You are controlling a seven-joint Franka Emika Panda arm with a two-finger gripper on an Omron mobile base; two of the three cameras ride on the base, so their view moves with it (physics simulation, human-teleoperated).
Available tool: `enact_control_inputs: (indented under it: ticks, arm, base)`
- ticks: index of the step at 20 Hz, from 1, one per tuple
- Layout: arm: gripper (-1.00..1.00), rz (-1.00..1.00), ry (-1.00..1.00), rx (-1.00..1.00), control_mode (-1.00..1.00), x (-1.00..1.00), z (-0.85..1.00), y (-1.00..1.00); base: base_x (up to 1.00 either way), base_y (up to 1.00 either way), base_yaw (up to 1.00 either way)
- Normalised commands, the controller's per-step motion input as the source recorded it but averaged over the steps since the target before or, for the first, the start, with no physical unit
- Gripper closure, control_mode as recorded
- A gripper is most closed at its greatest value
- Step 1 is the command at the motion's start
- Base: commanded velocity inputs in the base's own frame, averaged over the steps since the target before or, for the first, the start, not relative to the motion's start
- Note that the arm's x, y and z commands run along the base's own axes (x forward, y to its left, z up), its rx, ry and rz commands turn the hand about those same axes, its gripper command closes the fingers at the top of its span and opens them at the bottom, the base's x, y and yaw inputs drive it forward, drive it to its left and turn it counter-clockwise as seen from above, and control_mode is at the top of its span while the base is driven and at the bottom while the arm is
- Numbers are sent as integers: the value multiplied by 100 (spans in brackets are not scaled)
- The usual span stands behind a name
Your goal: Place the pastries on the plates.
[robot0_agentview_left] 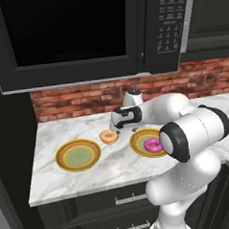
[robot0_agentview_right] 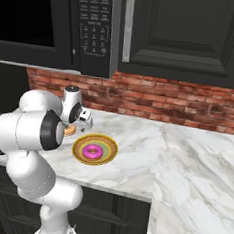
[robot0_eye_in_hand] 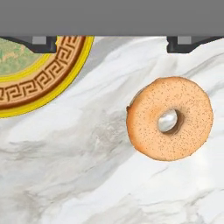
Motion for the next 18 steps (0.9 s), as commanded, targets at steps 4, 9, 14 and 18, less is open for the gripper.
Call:
enact_control_inputs:
  ticks: [4, 9, 14, 18]
  arm:
    - [-100, 5, 3, 0, -100, 24, -9, 20]
    - [-100, 3, 2, 0, -100, 15, -13, 16]
    - [-100, 0, 0, 0, -100, 8, -20, 2]
    - [-100, 0, 0, 0, -100, 18, -2, 18]
  base:
    - [0, 0, 0]
    - [0, 0, 0]
    - [0, 0, 0]
    - [0, 0, 0]
